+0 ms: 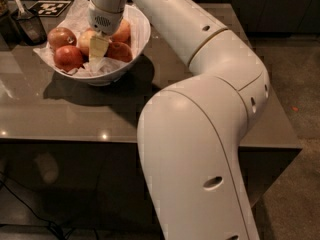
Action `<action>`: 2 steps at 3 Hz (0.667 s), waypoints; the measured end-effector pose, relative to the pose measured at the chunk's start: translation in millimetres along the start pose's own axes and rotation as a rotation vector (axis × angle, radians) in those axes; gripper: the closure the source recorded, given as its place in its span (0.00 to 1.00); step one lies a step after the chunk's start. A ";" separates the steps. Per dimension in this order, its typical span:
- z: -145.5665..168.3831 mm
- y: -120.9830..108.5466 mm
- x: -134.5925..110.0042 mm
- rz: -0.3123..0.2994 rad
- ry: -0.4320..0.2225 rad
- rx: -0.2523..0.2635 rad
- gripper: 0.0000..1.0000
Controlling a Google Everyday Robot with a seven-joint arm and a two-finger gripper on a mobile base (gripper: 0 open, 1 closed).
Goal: Pick apple from white bowl
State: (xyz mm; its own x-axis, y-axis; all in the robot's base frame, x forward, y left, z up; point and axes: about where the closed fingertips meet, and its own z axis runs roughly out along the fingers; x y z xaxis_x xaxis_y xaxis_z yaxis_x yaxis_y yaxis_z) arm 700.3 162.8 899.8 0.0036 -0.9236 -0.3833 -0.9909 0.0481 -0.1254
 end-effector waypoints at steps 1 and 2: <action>0.0 0.0 0.0 0.000 0.000 0.000 0.66; 0.0 0.0 0.0 0.000 0.000 0.000 0.89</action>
Offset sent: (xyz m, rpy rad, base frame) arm 0.0000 0.0000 0.0000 0.0000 0.0000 0.0000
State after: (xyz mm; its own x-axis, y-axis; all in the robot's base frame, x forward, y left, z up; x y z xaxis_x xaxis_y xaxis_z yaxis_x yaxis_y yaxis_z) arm 700.3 162.8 899.8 0.0037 -0.9236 -0.3833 -0.9909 0.0481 -0.1254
